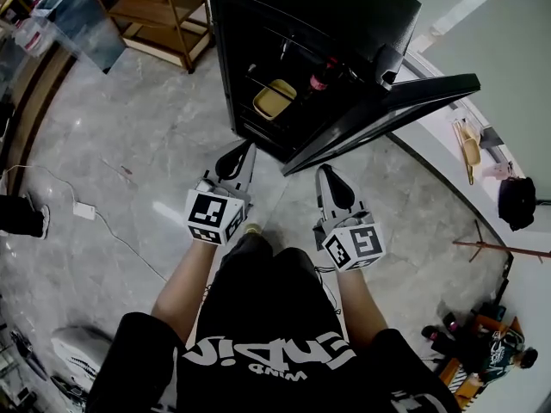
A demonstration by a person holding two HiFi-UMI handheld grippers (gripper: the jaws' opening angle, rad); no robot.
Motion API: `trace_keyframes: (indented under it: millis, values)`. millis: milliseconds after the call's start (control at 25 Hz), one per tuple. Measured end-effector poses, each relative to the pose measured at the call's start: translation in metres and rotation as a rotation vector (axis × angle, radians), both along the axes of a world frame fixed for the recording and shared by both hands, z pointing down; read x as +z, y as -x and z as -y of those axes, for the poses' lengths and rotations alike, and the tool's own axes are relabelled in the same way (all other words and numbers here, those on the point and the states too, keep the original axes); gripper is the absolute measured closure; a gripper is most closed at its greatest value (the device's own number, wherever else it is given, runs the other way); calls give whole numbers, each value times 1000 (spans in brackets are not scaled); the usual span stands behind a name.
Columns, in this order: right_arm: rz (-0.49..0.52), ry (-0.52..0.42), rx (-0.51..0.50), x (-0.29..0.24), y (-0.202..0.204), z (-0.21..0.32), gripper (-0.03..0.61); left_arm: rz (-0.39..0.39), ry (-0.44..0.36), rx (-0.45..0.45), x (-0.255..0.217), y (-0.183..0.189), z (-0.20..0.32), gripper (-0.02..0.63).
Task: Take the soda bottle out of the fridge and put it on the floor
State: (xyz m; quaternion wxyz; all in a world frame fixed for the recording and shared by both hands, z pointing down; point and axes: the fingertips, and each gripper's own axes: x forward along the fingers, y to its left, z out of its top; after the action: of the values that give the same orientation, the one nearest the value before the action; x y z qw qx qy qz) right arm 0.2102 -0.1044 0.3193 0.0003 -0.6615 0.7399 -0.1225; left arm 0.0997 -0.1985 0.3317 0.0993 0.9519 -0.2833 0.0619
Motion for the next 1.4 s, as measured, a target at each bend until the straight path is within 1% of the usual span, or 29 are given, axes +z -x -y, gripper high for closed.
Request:
trace_keyframes:
  millis: [200, 240, 280, 320, 360, 400, 440, 480, 560, 680, 800, 1080, 1400]
  values:
    - [4, 12, 30, 26, -8, -3, 554, -12, -14, 9, 23, -12, 7, 607]
    - [4, 14, 31, 27, -9, -4, 554, -18, -13, 8, 25, -14, 9, 594]
    - [4, 16, 29, 28, -8, -5, 554, -28, -8, 7, 27, -15, 10, 509]
    - [2, 19, 27, 29, -8, -5, 554, -39, -4, 5, 28, -17, 11, 401]
    - [2, 22, 26, 30, -8, -5, 554, -47, -3, 1, 29, -18, 13, 322]
    - [1, 25, 25, 31, -8, -5, 554, -49, -8, -6, 31, -19, 15, 273]
    - [1, 28, 26, 31, -9, -5, 554, -48, -13, -11, 33, -19, 17, 240]
    - [1, 30, 27, 32, -10, -5, 553, -47, -14, -10, 35, -21, 18, 224]
    - [2, 32, 30, 32, -11, -3, 553, -38, -11, 6, 40, -26, 21, 212]
    - [4, 34, 31, 35, -12, 0, 554, -21, -11, 29, 51, -37, 30, 212]
    - [12, 40, 38, 39, -14, 2, 554, -8, -18, 53, 65, -58, 41, 212]
    - [13, 46, 66, 43, -26, -1, 553, 19, -36, 126, 100, -129, 75, 212]
    - [28, 64, 104, 58, -37, -6, 554, 41, -63, 171, 140, -206, 114, 212]
